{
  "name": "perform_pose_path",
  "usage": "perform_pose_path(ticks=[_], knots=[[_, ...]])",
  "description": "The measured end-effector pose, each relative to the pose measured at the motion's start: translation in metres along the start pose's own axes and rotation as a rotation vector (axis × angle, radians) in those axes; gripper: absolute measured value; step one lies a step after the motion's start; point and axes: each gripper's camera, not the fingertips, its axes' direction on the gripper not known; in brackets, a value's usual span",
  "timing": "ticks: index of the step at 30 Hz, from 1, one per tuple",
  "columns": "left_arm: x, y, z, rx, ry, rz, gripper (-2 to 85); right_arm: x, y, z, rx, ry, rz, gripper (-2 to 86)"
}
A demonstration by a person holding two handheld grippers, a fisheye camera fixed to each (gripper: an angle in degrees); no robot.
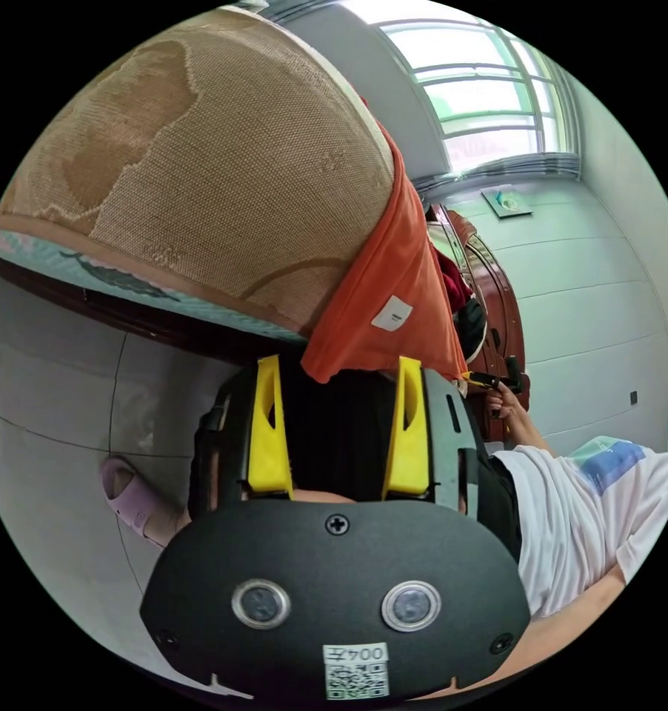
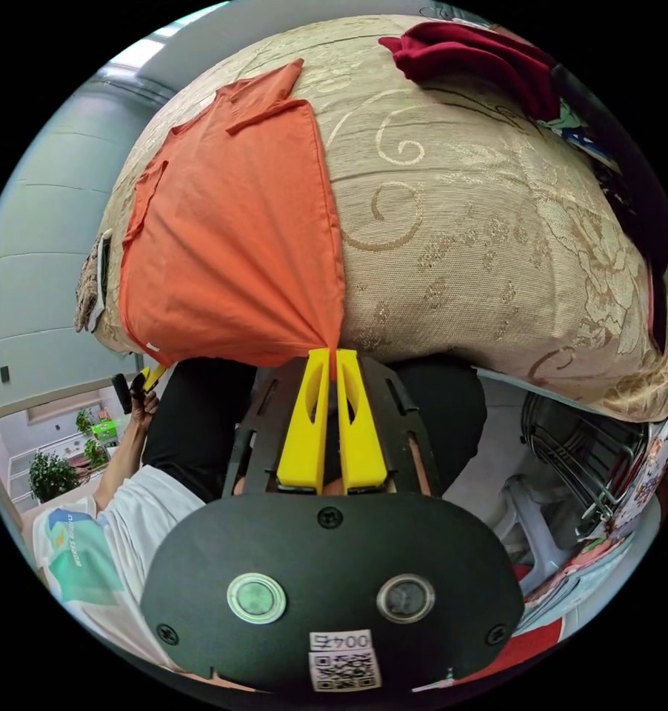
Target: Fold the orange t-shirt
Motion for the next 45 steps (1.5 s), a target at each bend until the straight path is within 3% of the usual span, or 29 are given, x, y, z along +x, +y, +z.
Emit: perform_pose_path(ticks=[6, 10, 13, 16, 21, 27, 45], knots=[[0.005, -0.013, 0.034, -0.004, 0.076, 0.039, 19.3, -0.003, -0.007, 0.009, -0.017, 0.02, 0.009, 1.5], [0.01, -0.013, 0.051, -0.014, 0.112, 0.036, 9.8, -0.001, -0.011, 0.014, -0.02, 0.02, -0.002, 2.4], [0.013, -0.009, 0.048, 0.036, 0.26, 0.03, 4.3, 0.006, -0.011, 0.017, -0.022, 0.037, -0.002, 3.9], [0.029, -0.004, 0.041, 0.044, 0.287, 0.046, 3.5, 0.021, -0.002, 0.013, 0.019, 0.027, -0.002, 8.3], [0.068, -0.007, 0.032, 0.007, 0.276, 0.062, 3.0, 0.065, 0.004, 0.012, 0.16, -0.26, 0.095, 12.0], [0.118, -0.025, 0.0, -0.006, 0.284, 0.067, 2.7, 0.084, -0.007, 0.043, 0.117, -0.466, 0.162, 13.2], [0.142, -0.066, 0.059, -0.036, 0.327, 0.021, 2.4, 0.083, -0.066, 0.103, -0.057, -0.4, 0.106, 10.1]])
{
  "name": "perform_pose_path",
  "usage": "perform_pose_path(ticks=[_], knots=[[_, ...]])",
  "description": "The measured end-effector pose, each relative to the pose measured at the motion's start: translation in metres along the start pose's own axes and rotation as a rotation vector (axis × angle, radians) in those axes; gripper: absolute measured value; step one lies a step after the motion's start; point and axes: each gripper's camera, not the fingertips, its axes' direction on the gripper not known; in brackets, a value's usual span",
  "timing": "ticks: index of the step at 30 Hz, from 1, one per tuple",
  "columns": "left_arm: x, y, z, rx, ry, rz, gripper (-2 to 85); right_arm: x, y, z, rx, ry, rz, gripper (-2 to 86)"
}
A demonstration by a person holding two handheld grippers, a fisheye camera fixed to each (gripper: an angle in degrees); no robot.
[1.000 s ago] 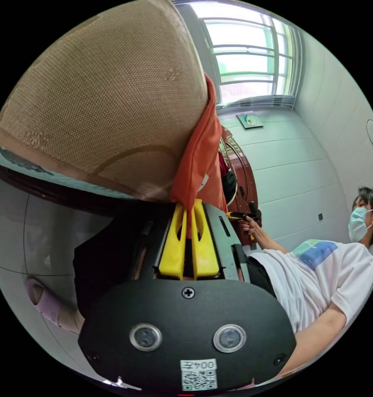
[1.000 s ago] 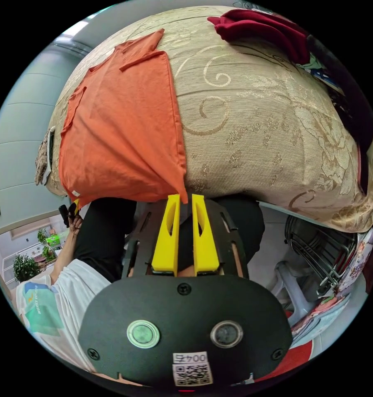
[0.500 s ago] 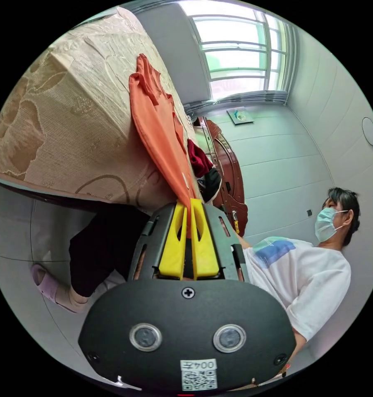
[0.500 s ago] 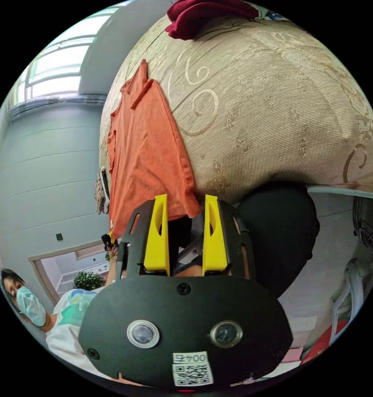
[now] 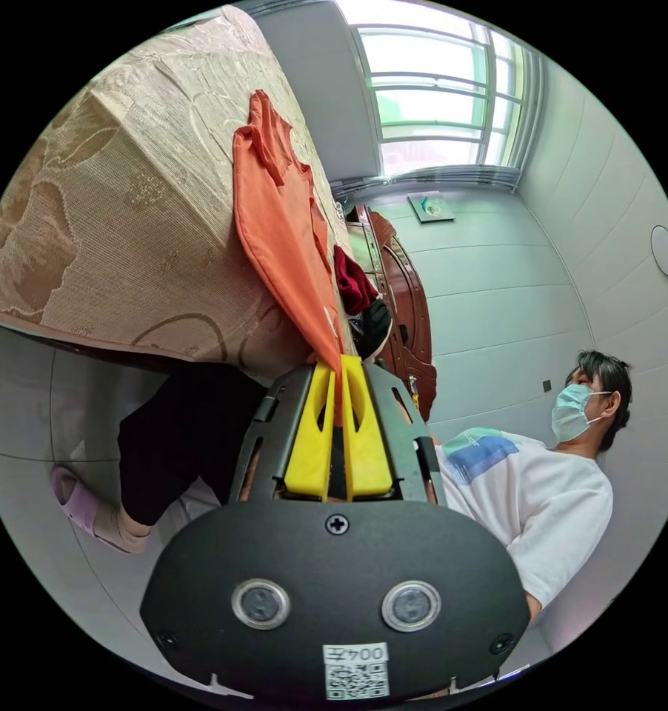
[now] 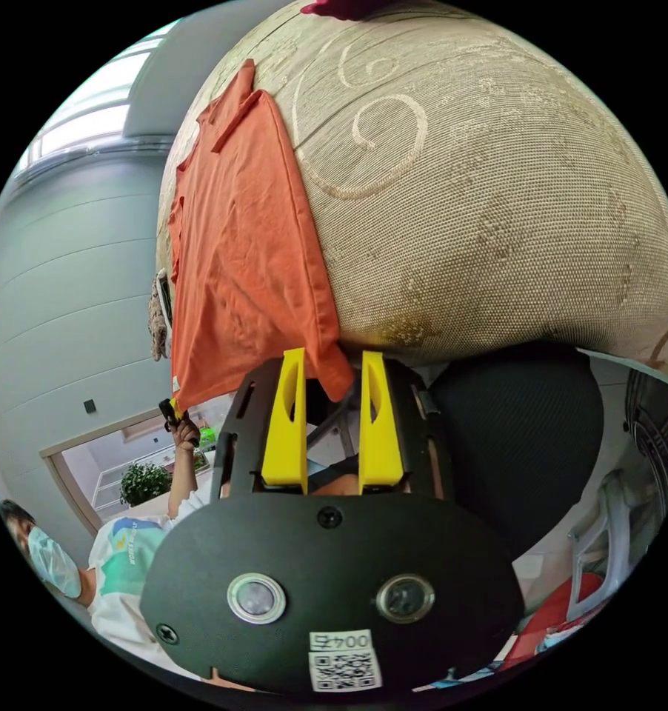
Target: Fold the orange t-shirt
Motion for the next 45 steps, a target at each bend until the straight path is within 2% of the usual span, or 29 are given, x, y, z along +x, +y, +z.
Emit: perform_pose_path(ticks=[4, 7, 11, 18, 25, 29, 34, 39, 45], knots=[[-0.002, -0.01, 0.019, -0.002, -0.001, -0.006, 2.5, 0.008, -0.006, 0.0, -0.011, -0.131, -0.031, 2.1], [0.003, -0.017, 0.029, -0.01, -0.024, -0.008, 2.6, -0.003, -0.004, -0.022, 0.039, -0.153, -0.102, 0.3], [0.011, -0.029, 0.043, -0.083, -0.072, -0.022, 2.5, -0.036, 0.009, -0.068, 0.068, 0.027, -0.291, -0.6], [0.022, -0.022, 0.084, -0.212, -0.054, -0.05, 2.5, -0.028, 0.035, -0.1, 0.053, 0.04, -0.334, -0.8], [0.046, 0.01, 0.089, -0.105, 0.056, -0.075, 2.6, -0.012, 0.067, -0.108, 0.088, -0.069, -0.307, -0.6], [0.068, -0.001, 0.09, -0.011, 0.092, -0.083, 2.6, -0.016, 0.059, -0.128, 0.185, -0.204, -0.3, -0.6], [0.101, -0.065, 0.09, 0.105, 0.077, -0.08, 2.7, -0.05, 0.016, -0.155, 0.286, -0.311, -0.321, -0.6], [0.111, -0.156, 0.089, 0.177, 0.083, -0.08, 2.7, -0.105, -0.063, -0.174, 0.334, -0.296, -0.351, -0.5], [0.092, -0.281, 0.101, 0.196, 0.046, -0.112, 2.7, -0.139, -0.181, -0.169, 0.325, -0.28, -0.284, -0.5]])
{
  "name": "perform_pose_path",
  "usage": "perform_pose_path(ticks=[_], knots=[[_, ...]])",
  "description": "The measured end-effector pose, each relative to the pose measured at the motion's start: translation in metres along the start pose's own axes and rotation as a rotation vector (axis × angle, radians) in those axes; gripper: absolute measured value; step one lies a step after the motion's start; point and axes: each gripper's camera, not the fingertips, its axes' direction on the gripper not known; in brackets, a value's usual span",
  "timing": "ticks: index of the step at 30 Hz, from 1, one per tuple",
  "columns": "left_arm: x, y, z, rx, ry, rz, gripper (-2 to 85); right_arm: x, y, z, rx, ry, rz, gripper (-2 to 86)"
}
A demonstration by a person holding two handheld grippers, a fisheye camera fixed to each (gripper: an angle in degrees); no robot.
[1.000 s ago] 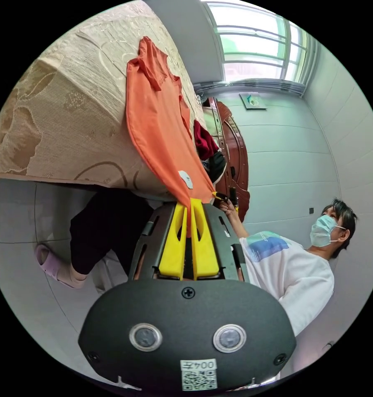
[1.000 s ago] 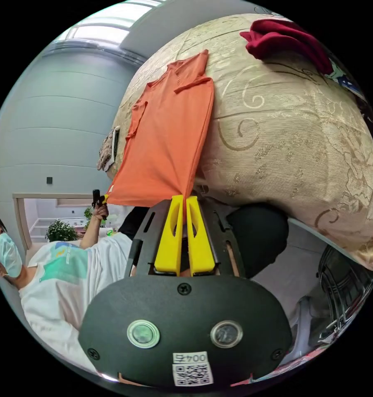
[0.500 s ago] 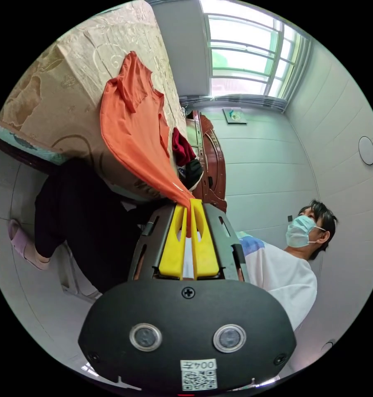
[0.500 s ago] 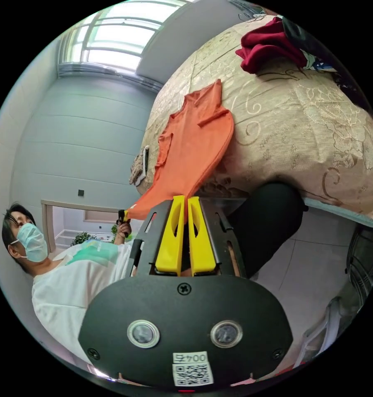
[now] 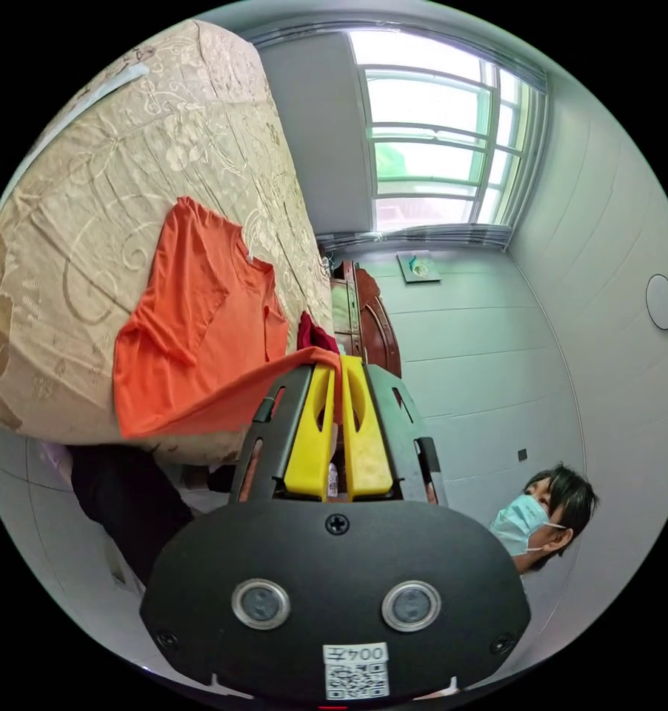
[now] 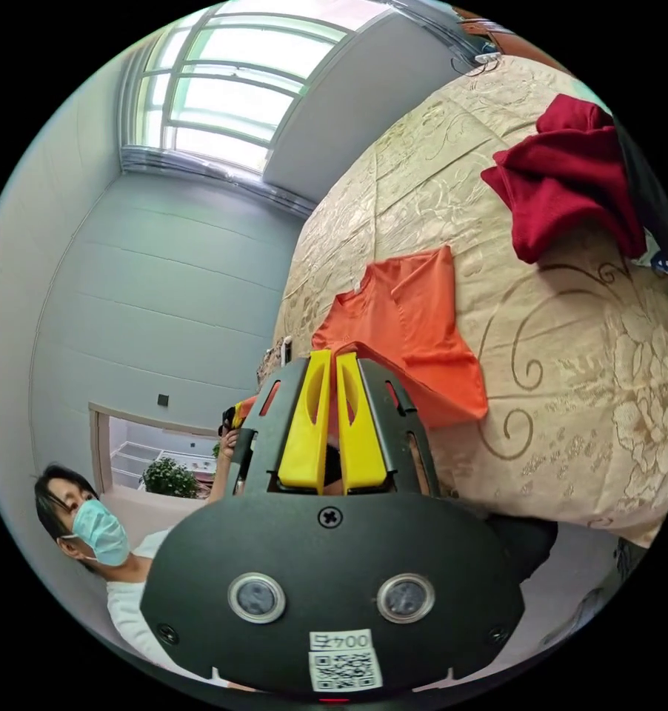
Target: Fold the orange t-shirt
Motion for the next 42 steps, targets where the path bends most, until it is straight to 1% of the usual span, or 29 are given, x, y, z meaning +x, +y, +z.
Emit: perform_pose_path(ticks=[6, 10, 14, 17, 20, 22, 24, 25, 26, 27, 28, 29, 30, 31, 32, 33, 34, 36, 37, 39, 40, 42], knots=[[-0.033, -0.102, 0.033, 0.039, -0.047, -0.059, 2.9, 0.021, -0.101, 0.057, -0.026, 0.037, 0.056, -0.4], [-0.064, -0.161, 0.051, 0.059, -0.073, -0.095, 3.1, 0.036, -0.153, 0.092, -0.044, 0.064, 0.072, -0.3], [-0.097, -0.204, 0.063, 0.064, -0.089, -0.126, 3.7, 0.063, -0.202, 0.137, -0.081, 0.092, 0.107, 0.3], [-0.135, -0.231, 0.069, 0.073, -0.099, -0.163, 5.7, 0.092, -0.228, 0.17, -0.096, 0.074, 0.156, 2.1], [-0.181, -0.242, 0.063, 0.15, -0.051, -0.263, 10.6, 0.122, -0.243, 0.197, -0.077, 0.052, 0.231, 6.6], [-0.21, -0.24, 0.054, 0.243, 0.027, -0.321, 12.2, 0.136, -0.247, 0.204, -0.035, 0.013, 0.279, 8.1], [-0.216, -0.236, 0.044, 0.306, 0.04, -0.295, 11.8, 0.142, -0.251, 0.203, 0.039, -0.008, 0.293, 8.5], [-0.212, -0.232, 0.038, 0.352, 0.027, -0.25, 11.1, 0.141, -0.25, 0.2, 0.08, -0.02, 0.282, 8.4], [-0.208, -0.23, 0.036, 0.365, 0.019, -0.217, 10.7, 0.134, -0.247, 0.191, 0.169, -0.054, 0.252, 8.0], [-0.197, -0.227, 0.034, 0.36, -0.002, -0.13, 9.9, 0.126, -0.243, 0.184, 0.224, -0.052, 0.223, 7.4], [-0.183, -0.224, 0.037, 0.325, -0.031, -0.048, 9.4, 0.12, -0.241, 0.181, 0.237, -0.029, 0.207, 7.2], [-0.176, -0.222, 0.039, 0.306, -0.046, -0.011, 9.2, 0.107, -0.238, 0.176, 0.238, 0.044, 0.152, 6.8], [-0.161, -0.215, 0.044, 0.253, -0.078, 0.071, 9.0, 0.091, -0.233, 0.174, 0.184, 0.122, 0.072, 7.0], [-0.145, -0.204, 0.05, 0.178, -0.129, 0.138, 9.0, 0.083, -0.229, 0.174, 0.15, 0.151, 0.033, 7.1], [-0.137, -0.197, 0.052, 0.145, -0.165, 0.166, 9.2, 0.068, -0.214, 0.174, 0.091, 0.202, -0.038, 9.0], [-0.124, -0.179, 0.054, 0.084, -0.245, 0.213, 9.6, 0.054, -0.193, 0.173, 0.034, 0.244, -0.116, 10.7], [-0.115, -0.158, 0.051, 0.038, -0.318, 0.248, 10.1, 0.048, -0.18, 0.172, 0.015, 0.266, -0.15, 11.5], [-0.109, -0.119, 0.037, 0.006, -0.401, 0.275, 10.6, 0.038, -0.116, 0.161, -0.036, 0.316, -0.219, 13.8], [-0.113, -0.093, 0.022, -0.005, -0.426, 0.251, 10.9, 0.039, -0.1, 0.158, -0.051, 0.314, -0.219, 13.8], [-0.126, -0.057, -0.007, 0.012, -0.411, 0.179, 11.0, 0.057, -0.037, 0.137, -0.052, 0.245, -0.144, 13.5], [-0.138, -0.033, -0.029, 0.044, -0.388, 0.127, 11.1, 0.064, -0.023, 0.132, -0.044, 0.214, -0.111, 13.3], [-0.158, -0.002, -0.058, 0.094, -0.348, 0.046, 11.2, 0.097, 0.026, 0.11, 0.043, 0.067, 0.049, 12.6]])
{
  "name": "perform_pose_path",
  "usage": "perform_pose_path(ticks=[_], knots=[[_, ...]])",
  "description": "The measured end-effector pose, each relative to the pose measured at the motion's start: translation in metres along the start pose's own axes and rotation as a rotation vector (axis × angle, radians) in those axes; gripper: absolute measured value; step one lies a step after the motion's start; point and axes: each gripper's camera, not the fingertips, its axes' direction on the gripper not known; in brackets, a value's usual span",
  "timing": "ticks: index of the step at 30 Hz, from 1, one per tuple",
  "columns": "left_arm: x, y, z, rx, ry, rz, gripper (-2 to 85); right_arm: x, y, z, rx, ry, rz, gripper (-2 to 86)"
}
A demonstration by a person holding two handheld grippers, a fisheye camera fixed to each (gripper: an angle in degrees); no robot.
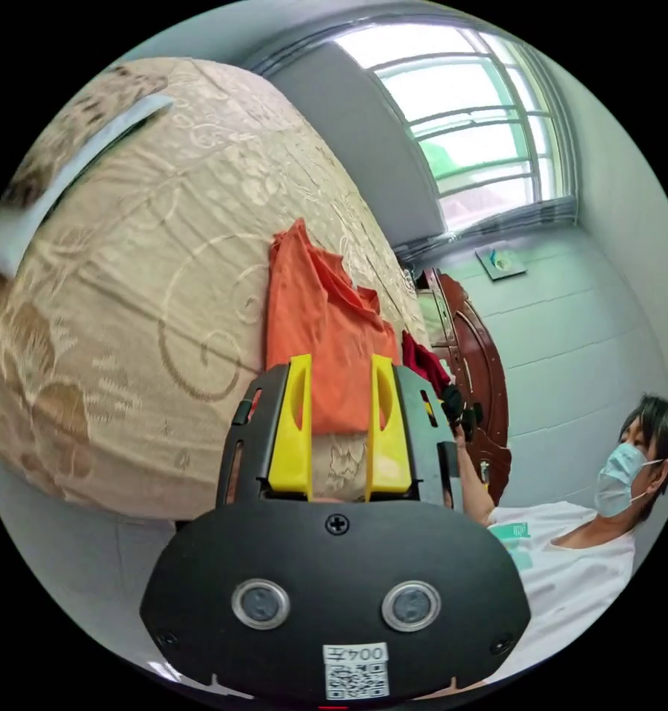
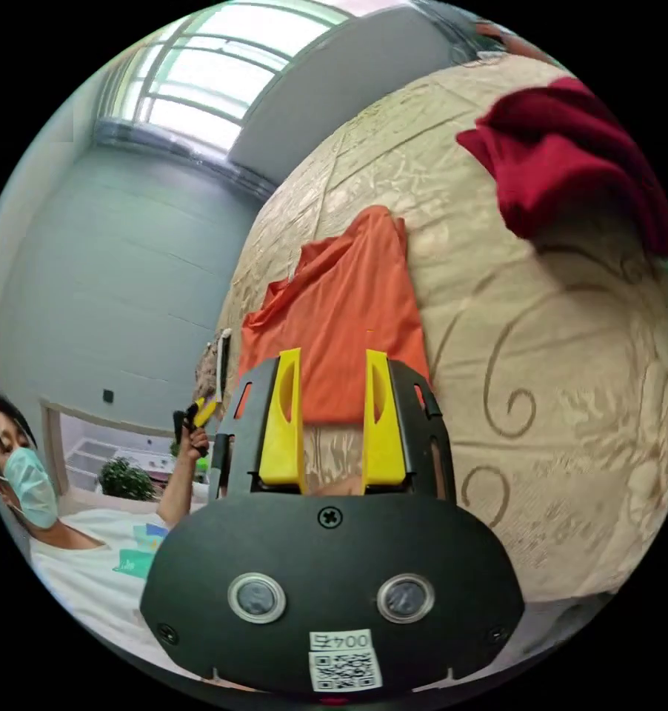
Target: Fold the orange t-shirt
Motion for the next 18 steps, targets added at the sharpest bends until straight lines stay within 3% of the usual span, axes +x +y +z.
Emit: perform_pose_path(ticks=[7, 18], knots=[[-0.068, 0.082, -0.031, 0.177, 0.23, -0.194, 12.5, 0.049, 0.074, -0.002, 0.145, -0.111, 0.204, 13.2], [-0.095, 0.105, -0.022, 0.209, 0.183, -0.239, 13.2, 0.033, 0.102, 0.018, 0.266, -0.011, 0.272, 12.2]])
